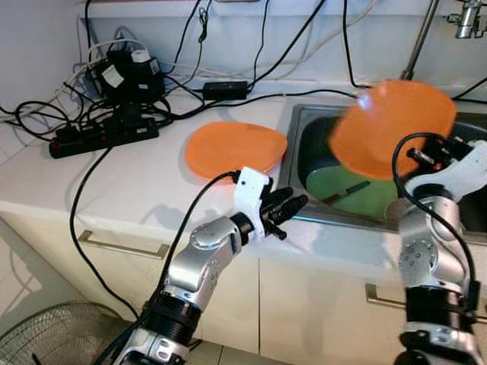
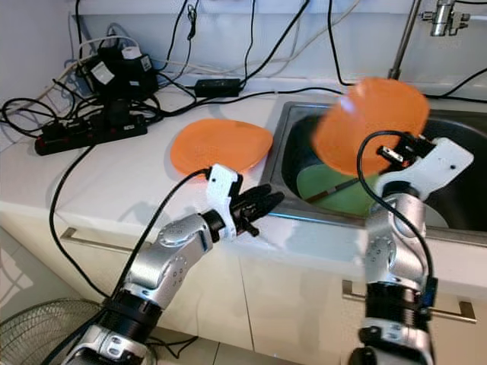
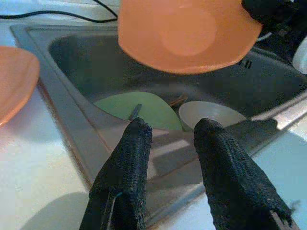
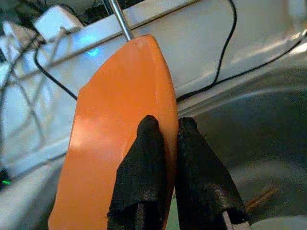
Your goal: Kitchen organization
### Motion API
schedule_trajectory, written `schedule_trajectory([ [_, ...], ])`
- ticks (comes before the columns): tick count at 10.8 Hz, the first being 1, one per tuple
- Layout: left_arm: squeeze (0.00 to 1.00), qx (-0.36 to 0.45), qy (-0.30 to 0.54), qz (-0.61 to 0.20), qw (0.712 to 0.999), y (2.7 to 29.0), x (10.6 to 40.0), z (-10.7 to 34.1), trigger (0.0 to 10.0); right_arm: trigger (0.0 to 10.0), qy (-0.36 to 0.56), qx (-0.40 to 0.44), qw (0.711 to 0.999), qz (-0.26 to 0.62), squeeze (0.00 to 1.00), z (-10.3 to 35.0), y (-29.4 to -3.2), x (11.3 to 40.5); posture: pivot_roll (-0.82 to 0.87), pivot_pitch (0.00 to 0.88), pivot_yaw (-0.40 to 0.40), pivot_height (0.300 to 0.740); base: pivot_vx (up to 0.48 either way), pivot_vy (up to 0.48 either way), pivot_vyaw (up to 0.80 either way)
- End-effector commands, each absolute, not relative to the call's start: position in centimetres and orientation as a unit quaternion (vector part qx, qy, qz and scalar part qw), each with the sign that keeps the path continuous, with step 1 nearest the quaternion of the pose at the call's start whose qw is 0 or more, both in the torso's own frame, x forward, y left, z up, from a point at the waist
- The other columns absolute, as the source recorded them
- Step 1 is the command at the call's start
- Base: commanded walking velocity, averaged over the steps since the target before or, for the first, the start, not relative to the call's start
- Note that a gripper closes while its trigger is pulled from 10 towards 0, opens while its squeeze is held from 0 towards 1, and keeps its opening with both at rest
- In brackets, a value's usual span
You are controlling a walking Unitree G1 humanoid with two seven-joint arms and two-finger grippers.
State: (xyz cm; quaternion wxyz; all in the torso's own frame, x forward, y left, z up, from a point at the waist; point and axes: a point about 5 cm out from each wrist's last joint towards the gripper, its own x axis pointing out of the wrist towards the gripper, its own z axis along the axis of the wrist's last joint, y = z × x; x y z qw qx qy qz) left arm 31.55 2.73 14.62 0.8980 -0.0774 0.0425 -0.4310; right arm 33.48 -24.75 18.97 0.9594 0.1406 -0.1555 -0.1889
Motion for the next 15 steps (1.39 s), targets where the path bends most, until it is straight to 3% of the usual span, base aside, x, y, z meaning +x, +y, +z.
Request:
schedule_trajectory([
  [1, 0.0, -0.062, 0.044, -0.435, 0.897, 3.0, 31.3, 14.7, 10.0, 10.0, -0.184, 0.084, 0.965, -0.169, 0.0, 20.3, -24.0, 34.1, 0.01, 0.0, 0.089, 0.74, 0.0, 0.0, 0.0],
  [4, 0.0, -0.05, 0.05, -0.434, 0.898, 3.2, 30.9, 14.4, 10.0, 10.0, -0.159, -0.048, 0.976, -0.14, 0.0, 18.8, -22.8, 34.7, 0.02, 0.0, 0.087, 0.74, 0.0, 0.0, 0.0],
  [12, 0.0, 0.001, 0.071, -0.47, 0.88, 3.5, 29.3, 13.9, 10.0, 10.0, -0.124, -0.137, 0.982, -0.038, 0.0, 14.9, -18.0, 35.0, 0.03, 0.0, 0.088, 0.74, 0.0, 0.0, 0.0],
  [15, 0.0, 0.012, 0.076, -0.475, 0.877, 3.6, 29.0, 13.8, 10.0, 10.0, -0.103, -0.16, 0.981, -0.035, 0.0, 13.9, -17.8, 34.9, 0.04, 0.0, 0.087, 0.74, 0.0, 0.0, 0.0],
])
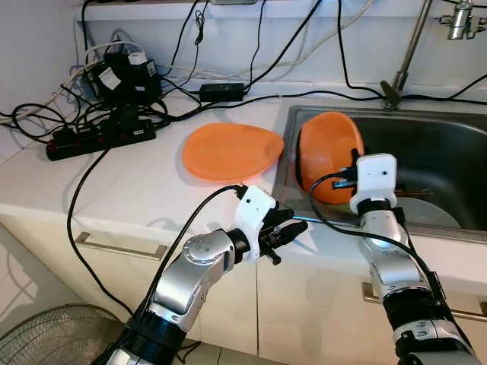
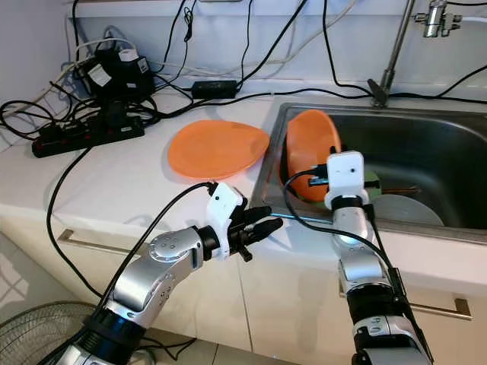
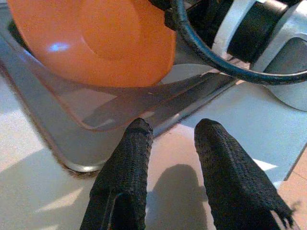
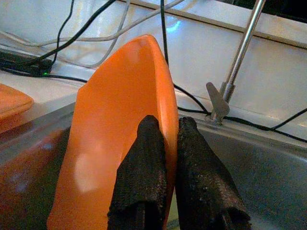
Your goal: Kitchen organization
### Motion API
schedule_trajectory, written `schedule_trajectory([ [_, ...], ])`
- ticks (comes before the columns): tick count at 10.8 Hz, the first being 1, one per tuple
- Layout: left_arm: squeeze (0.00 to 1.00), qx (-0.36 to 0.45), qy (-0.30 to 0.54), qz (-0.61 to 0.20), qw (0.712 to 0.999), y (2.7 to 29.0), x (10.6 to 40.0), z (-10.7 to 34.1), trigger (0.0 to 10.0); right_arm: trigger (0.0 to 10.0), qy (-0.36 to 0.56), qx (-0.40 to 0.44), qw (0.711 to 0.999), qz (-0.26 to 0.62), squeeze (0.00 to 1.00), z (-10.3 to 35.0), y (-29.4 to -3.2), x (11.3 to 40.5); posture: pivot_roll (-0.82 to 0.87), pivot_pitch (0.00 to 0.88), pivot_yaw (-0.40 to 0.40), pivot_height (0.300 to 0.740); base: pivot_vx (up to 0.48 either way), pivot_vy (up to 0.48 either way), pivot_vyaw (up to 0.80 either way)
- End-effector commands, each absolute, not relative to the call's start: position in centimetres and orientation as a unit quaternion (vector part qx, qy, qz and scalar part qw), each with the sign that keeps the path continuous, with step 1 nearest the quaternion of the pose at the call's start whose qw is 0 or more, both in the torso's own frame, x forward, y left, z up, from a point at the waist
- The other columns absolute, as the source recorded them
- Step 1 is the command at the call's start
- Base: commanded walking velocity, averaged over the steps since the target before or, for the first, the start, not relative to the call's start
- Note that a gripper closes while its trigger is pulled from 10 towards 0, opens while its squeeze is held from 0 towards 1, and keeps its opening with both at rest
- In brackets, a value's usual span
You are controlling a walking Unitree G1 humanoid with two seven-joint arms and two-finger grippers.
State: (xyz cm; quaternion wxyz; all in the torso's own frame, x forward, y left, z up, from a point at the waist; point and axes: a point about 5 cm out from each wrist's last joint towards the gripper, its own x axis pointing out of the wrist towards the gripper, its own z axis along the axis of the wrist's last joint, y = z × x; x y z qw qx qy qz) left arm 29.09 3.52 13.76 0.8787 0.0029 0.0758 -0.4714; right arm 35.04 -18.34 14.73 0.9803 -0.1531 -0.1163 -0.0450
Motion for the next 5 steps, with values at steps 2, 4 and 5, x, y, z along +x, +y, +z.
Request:
schedule_trajectory([
  [2, 0.0, 0.015, 0.082, -0.474, 0.877, 3.9, 28.8, 13.7, 10.0, 10.0, -0.091, -0.193, 0.976, -0.047, 0.0, 13.5, -18.5, 35.0, 0.04, 0.006, 0.089, 0.74, 0.0, 0.0, 0.0],
  [4, 0.0, 0.016, 0.08, -0.464, 0.882, 4.2, 29.1, 13.9, 10.0, 10.0, -0.089, -0.199, 0.974, -0.065, 0.0, 13.7, -19.5, 35.1, 0.04, 0.008, 0.09, 0.74, 0.0, 0.0, 0.0],
  [5, 0.0, 0.016, 0.08, -0.463, 0.883, 4.3, 29.1, 13.9, 10.0, 10.0, -0.085, -0.203, 0.973, -0.072, 0.0, 13.7, -19.9, 35.1, 0.04, 0.007, 0.089, 0.74, 0.0, 0.0, 0.0],
])
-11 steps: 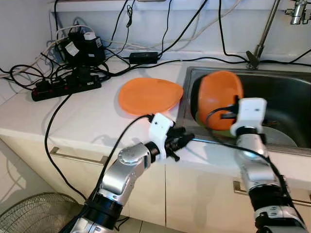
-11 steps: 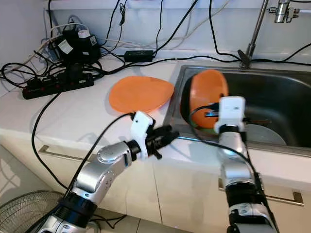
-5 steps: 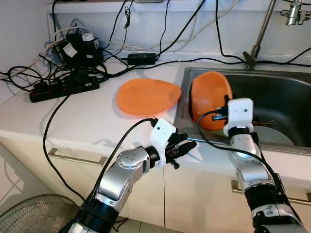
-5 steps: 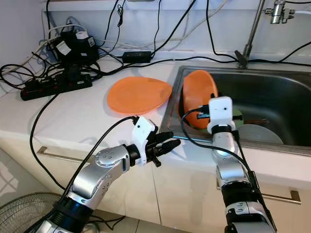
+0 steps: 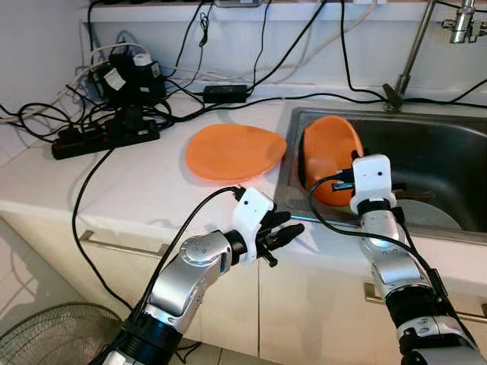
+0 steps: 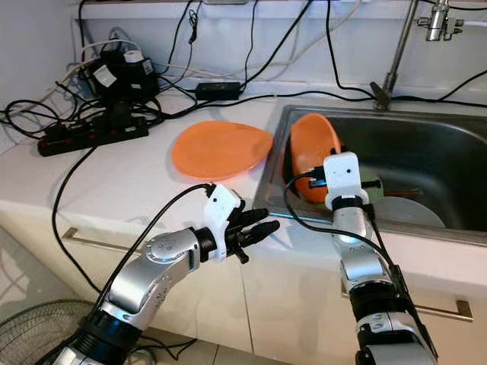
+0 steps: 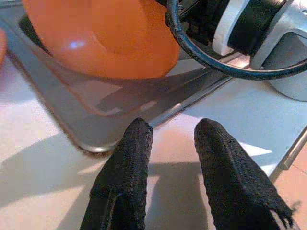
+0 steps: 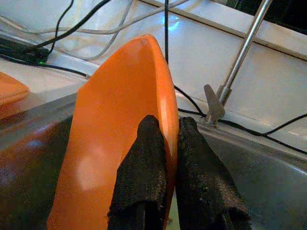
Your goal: Kitchen organization
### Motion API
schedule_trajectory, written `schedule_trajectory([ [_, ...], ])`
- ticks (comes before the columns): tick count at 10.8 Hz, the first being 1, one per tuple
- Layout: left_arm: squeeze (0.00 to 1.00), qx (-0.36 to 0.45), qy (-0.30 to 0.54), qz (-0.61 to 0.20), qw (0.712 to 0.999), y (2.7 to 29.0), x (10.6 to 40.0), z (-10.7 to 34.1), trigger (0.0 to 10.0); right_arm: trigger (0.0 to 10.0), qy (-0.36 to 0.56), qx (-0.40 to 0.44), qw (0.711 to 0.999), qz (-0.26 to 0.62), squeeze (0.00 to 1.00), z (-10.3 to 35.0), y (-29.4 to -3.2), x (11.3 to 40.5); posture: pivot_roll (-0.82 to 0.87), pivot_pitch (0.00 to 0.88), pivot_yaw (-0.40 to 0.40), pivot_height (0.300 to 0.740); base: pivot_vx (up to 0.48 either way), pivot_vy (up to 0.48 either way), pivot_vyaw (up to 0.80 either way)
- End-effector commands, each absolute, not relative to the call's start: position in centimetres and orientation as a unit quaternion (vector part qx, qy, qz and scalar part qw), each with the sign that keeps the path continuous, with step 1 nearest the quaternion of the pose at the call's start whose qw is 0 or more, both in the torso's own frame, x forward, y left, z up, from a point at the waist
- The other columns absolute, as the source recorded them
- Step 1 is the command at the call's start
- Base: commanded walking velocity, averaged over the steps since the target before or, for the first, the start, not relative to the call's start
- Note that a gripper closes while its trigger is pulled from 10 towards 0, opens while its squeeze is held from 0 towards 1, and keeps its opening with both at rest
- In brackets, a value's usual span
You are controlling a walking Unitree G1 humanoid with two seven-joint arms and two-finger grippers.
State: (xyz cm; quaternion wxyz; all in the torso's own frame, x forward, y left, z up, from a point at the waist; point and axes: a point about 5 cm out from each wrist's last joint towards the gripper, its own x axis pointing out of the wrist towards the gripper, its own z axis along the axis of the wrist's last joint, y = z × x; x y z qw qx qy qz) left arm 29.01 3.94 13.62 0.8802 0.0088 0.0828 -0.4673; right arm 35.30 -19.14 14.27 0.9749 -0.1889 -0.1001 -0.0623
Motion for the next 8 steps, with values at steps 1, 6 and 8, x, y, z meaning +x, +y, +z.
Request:
schedule_trajectory([
  [1, 0.0, 0.017, 0.079, -0.461, 0.884, 4.3, 29.1, 14.0, 10.0, 10.0, -0.082, -0.206, 0.972, -0.074, 0.0, 13.5, -20.1, 35.1, 0.04, 0.007, 0.089, 0.74, 0.0, 0.0, 0.0],
  [6, 0.0, 0.017, 0.08, -0.46, 0.884, 4.4, 29.2, 13.9, 10.0, 10.0, -0.073, -0.217, 0.971, -0.075, 0.0, 13.3, -20.2, 35.3, 0.04, 0.01, 0.088, 0.74, 0.0, 0.0, 0.0],
  [8, 0.0, 0.016, 0.077, -0.457, 0.886, 4.4, 29.3, 14.0, 10.0, 10.0, -0.097, -0.199, 0.972, -0.079, 0.0, 14.2, -19.9, 35.4, 0.04, 0.007, 0.09, 0.74, 0.0, 0.0, 0.0],
])
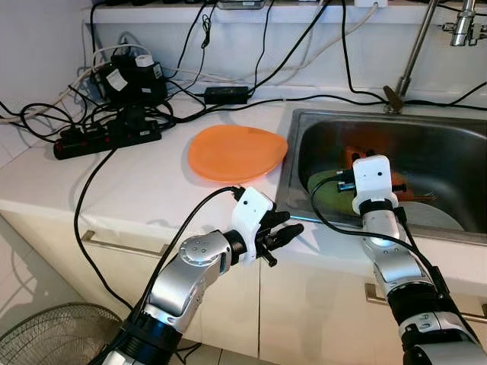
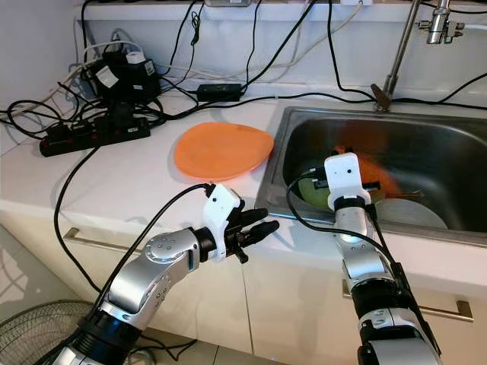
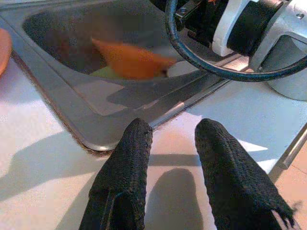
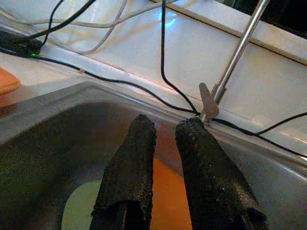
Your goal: Kitchen organization
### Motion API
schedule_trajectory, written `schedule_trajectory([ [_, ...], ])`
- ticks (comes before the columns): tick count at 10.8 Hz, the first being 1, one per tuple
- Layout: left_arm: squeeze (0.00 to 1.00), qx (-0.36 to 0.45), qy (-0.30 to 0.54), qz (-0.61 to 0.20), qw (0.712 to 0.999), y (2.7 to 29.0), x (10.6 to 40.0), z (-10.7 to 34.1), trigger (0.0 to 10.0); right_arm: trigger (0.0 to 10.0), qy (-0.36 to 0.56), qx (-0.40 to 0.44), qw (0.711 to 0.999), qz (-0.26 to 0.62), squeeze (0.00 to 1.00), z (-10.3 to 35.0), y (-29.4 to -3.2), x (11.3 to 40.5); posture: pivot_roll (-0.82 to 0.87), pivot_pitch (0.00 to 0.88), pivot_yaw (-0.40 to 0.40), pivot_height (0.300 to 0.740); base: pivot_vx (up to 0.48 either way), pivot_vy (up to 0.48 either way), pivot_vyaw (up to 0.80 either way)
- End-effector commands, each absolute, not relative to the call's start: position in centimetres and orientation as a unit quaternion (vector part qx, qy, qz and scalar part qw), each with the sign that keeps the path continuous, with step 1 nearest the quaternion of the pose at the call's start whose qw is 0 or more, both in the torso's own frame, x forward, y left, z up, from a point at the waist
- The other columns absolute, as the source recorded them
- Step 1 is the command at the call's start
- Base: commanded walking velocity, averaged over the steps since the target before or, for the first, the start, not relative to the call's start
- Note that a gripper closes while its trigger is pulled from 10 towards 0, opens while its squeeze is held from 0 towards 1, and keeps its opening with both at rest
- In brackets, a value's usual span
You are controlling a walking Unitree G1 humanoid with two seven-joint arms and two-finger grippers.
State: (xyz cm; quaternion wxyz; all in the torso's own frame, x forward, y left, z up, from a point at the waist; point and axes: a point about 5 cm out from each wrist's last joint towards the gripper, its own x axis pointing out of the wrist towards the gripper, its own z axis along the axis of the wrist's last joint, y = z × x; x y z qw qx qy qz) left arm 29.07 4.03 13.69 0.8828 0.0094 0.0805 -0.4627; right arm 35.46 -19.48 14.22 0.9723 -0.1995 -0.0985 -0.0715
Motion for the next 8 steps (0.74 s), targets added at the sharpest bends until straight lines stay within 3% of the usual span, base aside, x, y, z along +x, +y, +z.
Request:
schedule_trajectory([
  [1, 0.0, 0.016, 0.071, -0.45, 0.89, 4.5, 29.5, 14.1, 10.0, 10.0, -0.11, -0.184, 0.973, -0.082, 0.0, 14.8, -19.9, 35.4, 0.04, 0.008, 0.092, 0.74, 0.0, 0.0, 0.0],
  [5, 0.0, 0.005, 0.014, -0.391, 0.92, 4.9, 30.9, 15.6, 10.0, 10.0, -0.182, -0.077, 0.976, -0.093, 0.0, 19.0, -19.7, 35.0, 0.02, 0.007, 0.089, 0.74, 0.0, 0.0, 0.0],
  [8, 0.0, -0.016, -0.04, -0.315, 0.948, 5.9, 32.3, 17.0, 10.0, 10.0, -0.209, -0.031, 0.975, -0.064, 0.0, 20.1, -18.7, 32.7, 0.01, 0.005, 0.085, 0.74, 0.0, 0.0, 0.0],
])
